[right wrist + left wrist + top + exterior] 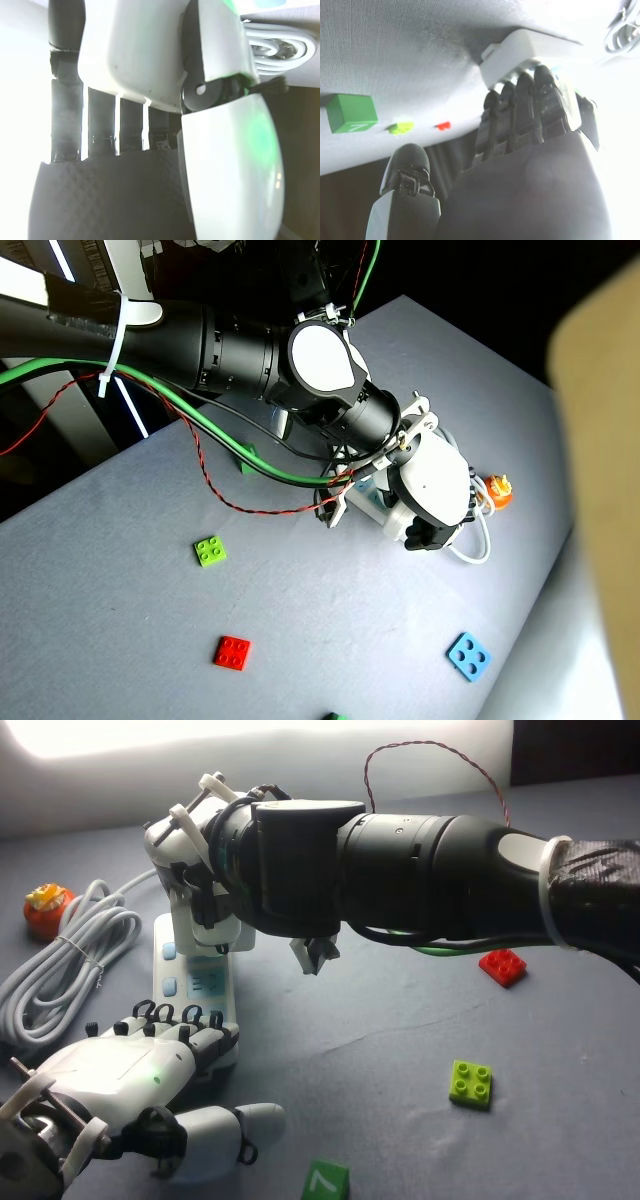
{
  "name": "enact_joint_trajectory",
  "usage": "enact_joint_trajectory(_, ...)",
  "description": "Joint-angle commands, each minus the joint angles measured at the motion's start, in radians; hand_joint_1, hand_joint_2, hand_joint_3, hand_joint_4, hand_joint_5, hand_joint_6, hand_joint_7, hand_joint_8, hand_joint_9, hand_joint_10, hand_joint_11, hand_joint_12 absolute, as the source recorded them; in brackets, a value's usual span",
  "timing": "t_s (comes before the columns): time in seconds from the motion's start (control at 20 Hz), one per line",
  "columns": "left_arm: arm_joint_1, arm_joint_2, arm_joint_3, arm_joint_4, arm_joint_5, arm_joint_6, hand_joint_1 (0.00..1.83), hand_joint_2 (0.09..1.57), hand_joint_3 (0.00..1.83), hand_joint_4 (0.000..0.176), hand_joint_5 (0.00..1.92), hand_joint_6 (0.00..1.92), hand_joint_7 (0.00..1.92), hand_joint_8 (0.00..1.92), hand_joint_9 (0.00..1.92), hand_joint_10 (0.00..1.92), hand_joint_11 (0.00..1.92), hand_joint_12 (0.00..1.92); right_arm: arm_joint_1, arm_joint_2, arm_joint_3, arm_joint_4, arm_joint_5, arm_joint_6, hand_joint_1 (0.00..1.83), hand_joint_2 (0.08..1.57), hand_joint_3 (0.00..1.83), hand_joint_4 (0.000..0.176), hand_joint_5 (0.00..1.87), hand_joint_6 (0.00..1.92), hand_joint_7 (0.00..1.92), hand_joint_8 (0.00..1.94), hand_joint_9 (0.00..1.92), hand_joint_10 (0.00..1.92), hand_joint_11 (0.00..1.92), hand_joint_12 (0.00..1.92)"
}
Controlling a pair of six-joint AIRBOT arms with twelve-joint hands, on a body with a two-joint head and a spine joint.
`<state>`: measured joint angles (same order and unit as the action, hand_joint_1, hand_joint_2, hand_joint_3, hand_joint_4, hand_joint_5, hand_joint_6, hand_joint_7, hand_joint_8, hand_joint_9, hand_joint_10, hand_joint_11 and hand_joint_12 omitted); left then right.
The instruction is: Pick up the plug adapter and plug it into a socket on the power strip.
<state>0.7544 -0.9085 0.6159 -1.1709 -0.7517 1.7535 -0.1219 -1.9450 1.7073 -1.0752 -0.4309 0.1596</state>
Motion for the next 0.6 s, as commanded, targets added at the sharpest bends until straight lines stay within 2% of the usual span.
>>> enact_joint_trajectory(0.0,0.004,-0.008,0.0,-0.005,0.031,-0.007,0.0,1.23,0.0,0.0,0.19,0.0,0.21,0.0,0.17,0.0,0.0,0.28,-0.012,-0.003,-0.007,0.005,0.045,0.006,1.39,1.05,0.0,0.0,1.0,0.83,1.12,0.78,1.1,0.88,0.94,0.82)
enact_joint_trajectory(0.1,0.005,-0.008,0.001,-0.005,0.031,-0.007,0.0,1.23,0.0,0.0,0.17,0.0,0.19,0.0,0.15,0.0,0.0,0.24,-0.014,-0.001,-0.007,0.005,0.049,0.005,1.39,1.05,0.0,0.0,1.01,0.82,1.13,0.76,1.1,0.87,0.93,0.82)
enact_joint_trajectory(0.2,0.005,-0.008,0.002,-0.005,0.031,-0.007,0.0,1.23,0.0,0.0,0.19,0.0,0.21,0.0,0.16,0.0,0.0,0.27,-0.013,-0.001,-0.007,0.005,0.052,0.001,1.39,1.07,0.0,0.0,0.93,0.94,1.1,0.82,1.06,0.93,0.9,0.79)
enact_joint_trajectory(0.25,0.004,-0.008,0.002,-0.005,0.031,-0.008,0.0,1.23,0.0,0.0,0.17,0.0,0.19,0.0,0.15,0.0,0.0,0.22,-0.013,0.0,-0.007,0.005,0.052,0.001,1.27,1.1,0.0,0.0,0.92,1.01,1.11,0.84,1.08,0.54,0.85,0.8)
enact_joint_trajectory(0.3,0.004,-0.008,0.002,-0.005,0.031,-0.009,0.0,1.23,0.0,0.0,0.18,0.0,0.19,0.0,0.15,0.0,0.0,0.25,-0.012,0.001,-0.007,0.005,0.052,0.001,1.24,1.11,0.0,0.0,0.91,1.05,1.09,0.86,1.13,0.3,0.82,0.78)
enact_joint_trajectory(0.4,0.002,-0.009,0.002,-0.005,0.031,-0.009,0.0,1.23,0.0,0.0,0.17,0.0,0.19,0.0,0.14,0.0,0.0,0.25,-0.01,0.001,-0.007,0.005,0.056,-0.005,1.22,1.13,0.0,0.0,0.88,1.11,1.03,0.94,1.12,0.12,0.74,0.78)
enact_joint_trajectory(0.45,0.002,-0.009,0.002,-0.005,0.031,-0.009,0.0,1.23,0.0,0.0,0.16,0.0,0.17,0.0,0.13,0.0,0.0,0.19,-0.01,0.002,-0.007,0.005,0.057,-0.006,1.17,1.14,0.0,0.0,0.92,1.06,0.96,0.46,1.09,0.07,0.7,0.77)
enact_joint_trajectory(0.5,0.002,-0.009,0.002,-0.005,0.031,-0.009,0.0,1.24,0.0,0.0,0.18,0.0,0.19,0.0,0.15,0.0,0.0,0.24,-0.009,0.002,-0.007,0.005,0.057,-0.006,1.15,1.13,0.0,0.0,0.93,1.05,0.99,0.19,1.06,0.03,0.67,0.75)
enact_joint_trajectory(0.55,0.002,-0.009,0.002,-0.005,0.031,-0.009,0.0,1.24,0.0,0.0,0.18,0.0,0.19,0.0,0.15,0.0,0.0,0.24,-0.009,0.003,-0.007,0.005,0.057,-0.006,1.19,1.08,0.0,0.0,0.82,0.45,0.99,0.08,1.03,0.01,0.65,0.72)
